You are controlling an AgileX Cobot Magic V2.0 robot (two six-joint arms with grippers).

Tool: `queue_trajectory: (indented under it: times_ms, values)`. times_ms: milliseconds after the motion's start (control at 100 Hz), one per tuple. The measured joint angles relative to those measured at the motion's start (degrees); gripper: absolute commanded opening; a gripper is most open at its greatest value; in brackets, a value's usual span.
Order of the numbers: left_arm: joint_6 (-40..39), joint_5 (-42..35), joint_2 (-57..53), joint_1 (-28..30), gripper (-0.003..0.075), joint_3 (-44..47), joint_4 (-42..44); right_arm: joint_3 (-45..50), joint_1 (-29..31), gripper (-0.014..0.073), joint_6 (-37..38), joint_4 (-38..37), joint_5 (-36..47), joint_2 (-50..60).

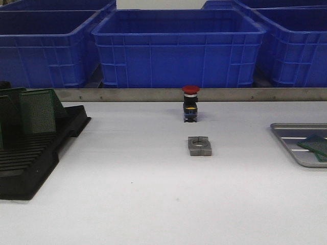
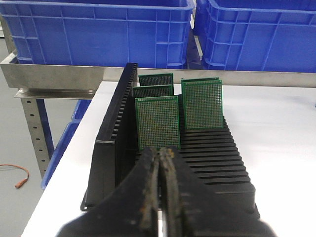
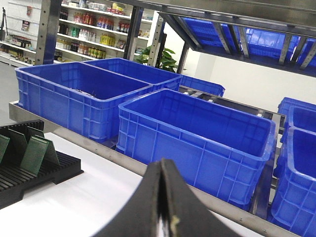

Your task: Place circuit board on tray

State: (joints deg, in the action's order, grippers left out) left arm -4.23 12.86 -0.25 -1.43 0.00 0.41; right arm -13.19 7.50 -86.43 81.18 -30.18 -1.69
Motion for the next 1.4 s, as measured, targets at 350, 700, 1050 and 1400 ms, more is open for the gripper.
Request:
queue_trajectory:
  times_ms: [350,700,1050,1400]
  values:
    - [0.0,0.0,0.0,0.0,-0.0020,0.0,0.0,0.0,0.0,-0.0061,0.0,0.0,0.0,0.0]
    - [0.0,0.0,0.0,0.0,-0.0020,0.0,0.0,0.0,0.0,-0.0061,0.0,0.0,0.0,0.0]
    - [0.0,0.0,0.0,0.0,-0.0020,0.0,0.0,0.0,-0.5,-0.0061,8.3,-12.7,8.6,0.0]
    - [0.0,0.0,0.0,0.0,-0.0020,0.0,0.0,3.0,-3.9,-0.0061,64.7,-63.2,17.8,0.0]
